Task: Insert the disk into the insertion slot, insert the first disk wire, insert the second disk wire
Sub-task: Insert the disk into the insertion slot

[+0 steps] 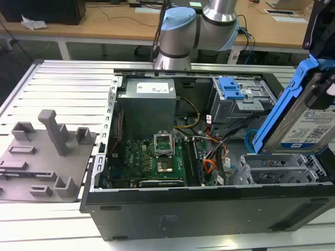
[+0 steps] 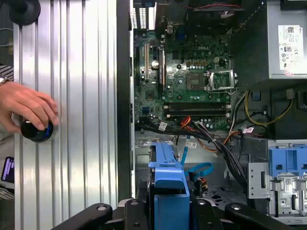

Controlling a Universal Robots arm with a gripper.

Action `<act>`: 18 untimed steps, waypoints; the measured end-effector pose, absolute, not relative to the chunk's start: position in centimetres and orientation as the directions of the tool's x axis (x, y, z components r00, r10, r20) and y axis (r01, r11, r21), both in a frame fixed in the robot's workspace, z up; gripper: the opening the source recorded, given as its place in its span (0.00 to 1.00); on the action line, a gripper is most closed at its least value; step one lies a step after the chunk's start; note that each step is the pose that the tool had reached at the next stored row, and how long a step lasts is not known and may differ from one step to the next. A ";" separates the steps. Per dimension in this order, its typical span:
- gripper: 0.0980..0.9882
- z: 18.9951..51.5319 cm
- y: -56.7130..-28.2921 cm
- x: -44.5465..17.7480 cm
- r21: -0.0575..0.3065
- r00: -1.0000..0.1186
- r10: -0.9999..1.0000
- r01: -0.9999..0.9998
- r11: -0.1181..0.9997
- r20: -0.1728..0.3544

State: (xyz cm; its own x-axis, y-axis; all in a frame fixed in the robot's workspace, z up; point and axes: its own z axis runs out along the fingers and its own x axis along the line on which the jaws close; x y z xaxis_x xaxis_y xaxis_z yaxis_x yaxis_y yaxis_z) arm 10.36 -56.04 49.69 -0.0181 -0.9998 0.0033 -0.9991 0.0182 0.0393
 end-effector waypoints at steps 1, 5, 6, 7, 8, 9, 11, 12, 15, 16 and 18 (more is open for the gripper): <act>0.30 49.6 -56.0 10.4 0.039 -0.018 -1.000 -0.999 0.018 0.003; 0.30 49.3 -56.0 10.4 0.039 -0.018 -1.000 -0.999 0.018 0.003; 0.30 49.2 -56.0 10.4 0.039 -0.018 -1.000 -0.999 0.018 0.003; 0.30 49.2 -56.0 10.4 0.039 -0.018 -1.000 -0.999 0.018 0.003; 0.30 49.1 -56.0 10.4 0.039 -0.018 -1.000 -0.999 0.018 0.003; 0.30 49.0 -56.0 10.4 0.039 -0.018 -1.000 -0.999 0.018 0.003; 0.30 48.9 -56.0 10.4 0.039 -0.018 -1.000 -0.999 0.018 0.003; 0.30 48.7 -56.0 10.4 0.039 -0.018 -1.000 -0.999 0.018 0.003; 0.30 48.4 -56.0 10.4 0.039 -0.018 -1.000 -0.999 0.018 0.003; 0.30 48.3 -56.0 10.4 0.039 -0.018 -1.000 -0.999 0.018 0.003; 0.30 48.2 -56.0 10.4 0.039 -0.018 -1.000 -0.999 0.018 0.003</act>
State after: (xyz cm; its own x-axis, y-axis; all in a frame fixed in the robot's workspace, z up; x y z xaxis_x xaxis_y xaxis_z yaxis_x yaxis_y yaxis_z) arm 10.36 -56.04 48.20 -0.0181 -0.9998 0.0034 -0.9991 0.0183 0.0393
